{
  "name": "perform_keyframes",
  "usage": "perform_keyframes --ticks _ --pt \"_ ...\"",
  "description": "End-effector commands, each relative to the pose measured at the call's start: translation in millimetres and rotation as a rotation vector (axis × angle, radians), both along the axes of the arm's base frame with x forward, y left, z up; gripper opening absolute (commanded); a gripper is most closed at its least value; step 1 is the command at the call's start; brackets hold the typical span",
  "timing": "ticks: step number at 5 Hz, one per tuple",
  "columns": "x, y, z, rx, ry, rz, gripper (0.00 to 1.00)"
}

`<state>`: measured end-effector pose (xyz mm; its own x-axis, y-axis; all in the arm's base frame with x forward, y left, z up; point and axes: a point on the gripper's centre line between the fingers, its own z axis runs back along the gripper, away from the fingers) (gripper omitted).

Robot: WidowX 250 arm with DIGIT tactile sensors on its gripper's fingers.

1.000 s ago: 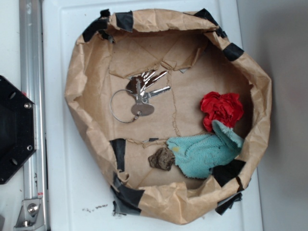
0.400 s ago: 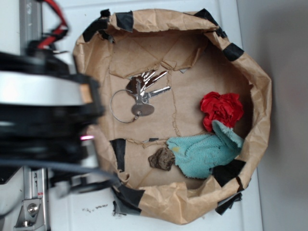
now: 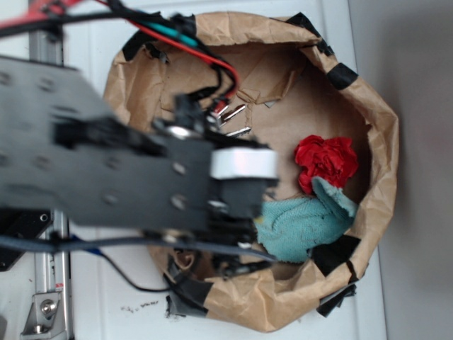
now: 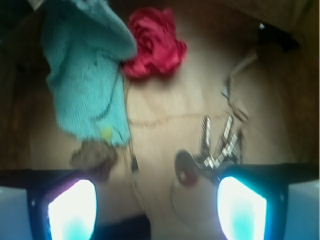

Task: Grab the blue cloth.

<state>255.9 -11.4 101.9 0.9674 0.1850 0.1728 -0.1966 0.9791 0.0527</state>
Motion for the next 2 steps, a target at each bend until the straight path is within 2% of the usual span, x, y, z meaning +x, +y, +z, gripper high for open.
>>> perform_keyframes --ticks 1,2 --pt "52 -10 -32 -0.074 -0.075 -0.076 1.0" --pt "61 -21 -51 -0.149 -0.098 -0.149 1.0"
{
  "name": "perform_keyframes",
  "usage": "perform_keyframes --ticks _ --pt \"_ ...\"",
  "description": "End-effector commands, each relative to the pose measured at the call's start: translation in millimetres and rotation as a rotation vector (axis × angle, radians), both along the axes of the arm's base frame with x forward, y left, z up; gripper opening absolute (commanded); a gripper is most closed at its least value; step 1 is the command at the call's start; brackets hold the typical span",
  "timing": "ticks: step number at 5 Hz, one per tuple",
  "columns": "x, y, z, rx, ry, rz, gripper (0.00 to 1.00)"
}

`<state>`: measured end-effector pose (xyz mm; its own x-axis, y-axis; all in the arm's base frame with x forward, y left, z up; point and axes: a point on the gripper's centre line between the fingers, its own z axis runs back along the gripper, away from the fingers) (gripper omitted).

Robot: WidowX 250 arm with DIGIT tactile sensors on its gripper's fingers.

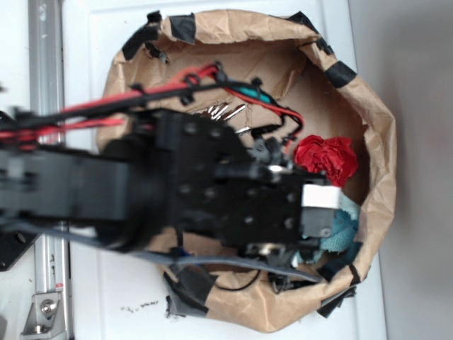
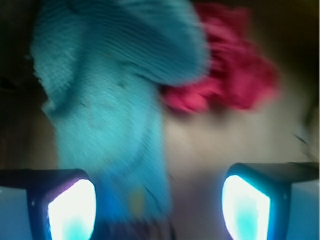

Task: Grab the blue cloth.

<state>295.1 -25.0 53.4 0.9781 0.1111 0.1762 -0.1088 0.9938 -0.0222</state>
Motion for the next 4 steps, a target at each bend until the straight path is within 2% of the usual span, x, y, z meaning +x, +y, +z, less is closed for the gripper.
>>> perform_keyframes --ticks 1,2,3,4 --pt "20 -22 -17 -0.145 -0.072 -0.145 1.0" --pt "19 -33 -34 -0.131 -0.029 -0.184 1.0" --pt "27 -35 -42 -0.061 -0.002 -0.16 0.0" --pt "33 -28 -35 -0.028 -0.02 -0.152 0.0"
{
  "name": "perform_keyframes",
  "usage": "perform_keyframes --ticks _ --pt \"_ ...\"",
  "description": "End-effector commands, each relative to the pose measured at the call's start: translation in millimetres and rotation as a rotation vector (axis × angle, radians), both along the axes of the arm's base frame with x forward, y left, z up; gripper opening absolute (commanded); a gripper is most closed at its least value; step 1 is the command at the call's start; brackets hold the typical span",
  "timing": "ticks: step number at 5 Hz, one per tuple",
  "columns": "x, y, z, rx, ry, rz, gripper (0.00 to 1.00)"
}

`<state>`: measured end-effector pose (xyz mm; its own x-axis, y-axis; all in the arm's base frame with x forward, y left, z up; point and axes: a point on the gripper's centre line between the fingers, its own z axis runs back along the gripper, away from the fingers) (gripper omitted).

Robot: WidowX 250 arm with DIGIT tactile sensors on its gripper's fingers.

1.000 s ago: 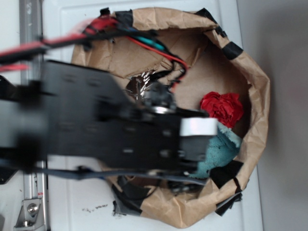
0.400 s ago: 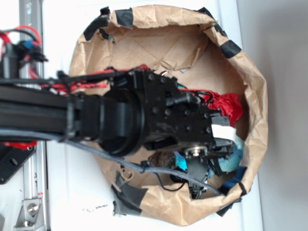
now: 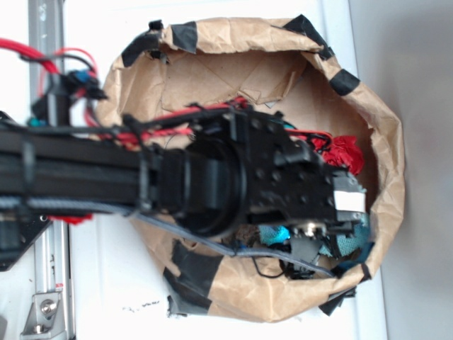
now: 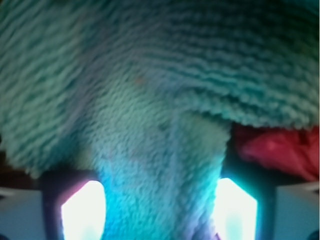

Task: Grab the blue cloth.

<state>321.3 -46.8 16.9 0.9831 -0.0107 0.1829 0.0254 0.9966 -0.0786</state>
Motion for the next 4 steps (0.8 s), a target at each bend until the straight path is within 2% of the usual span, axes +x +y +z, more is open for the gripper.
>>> perform_keyframes --ticks 1,2,3,4 --pt "10 10 18 0.113 -0.059 0.014 0.0" --pt "3 25 35 0.148 -0.083 0.048 0.0" --pt "-26 43 68 0.147 -0.11 0.078 0.0" --pt "-49 68 105 0.138 -0.079 0.131 0.0"
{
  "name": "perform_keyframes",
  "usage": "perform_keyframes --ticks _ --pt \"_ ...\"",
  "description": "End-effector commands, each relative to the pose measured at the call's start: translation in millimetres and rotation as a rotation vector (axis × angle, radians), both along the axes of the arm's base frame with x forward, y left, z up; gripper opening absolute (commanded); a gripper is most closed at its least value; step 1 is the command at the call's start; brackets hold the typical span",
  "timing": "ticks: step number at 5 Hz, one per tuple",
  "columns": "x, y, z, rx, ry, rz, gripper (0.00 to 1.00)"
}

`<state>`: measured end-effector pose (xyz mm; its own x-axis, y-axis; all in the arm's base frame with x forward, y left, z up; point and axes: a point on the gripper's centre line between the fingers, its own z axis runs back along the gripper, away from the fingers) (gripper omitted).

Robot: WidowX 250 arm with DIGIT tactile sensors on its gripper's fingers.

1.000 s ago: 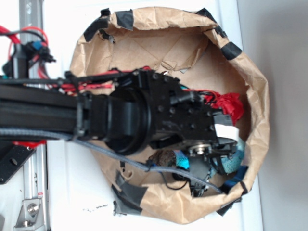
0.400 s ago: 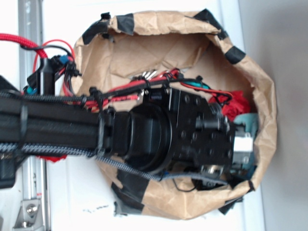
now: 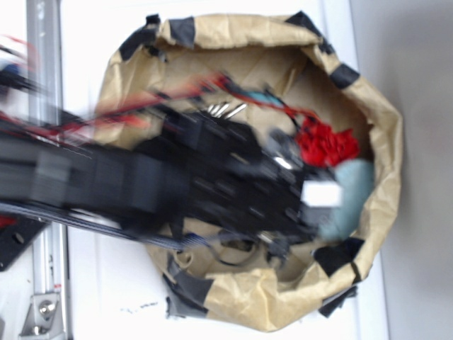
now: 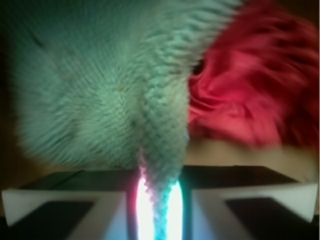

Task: Grab the blue cloth.

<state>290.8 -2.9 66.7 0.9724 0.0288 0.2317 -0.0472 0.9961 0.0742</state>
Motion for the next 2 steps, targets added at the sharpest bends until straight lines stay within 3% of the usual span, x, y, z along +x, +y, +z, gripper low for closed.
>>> perform_keyframes --ticks 1,2 --pt "-39 47 100 -0.112 -0.028 0.003 0.0" --pt "-42 45 121 -0.116 0.019 -0.04 0.0"
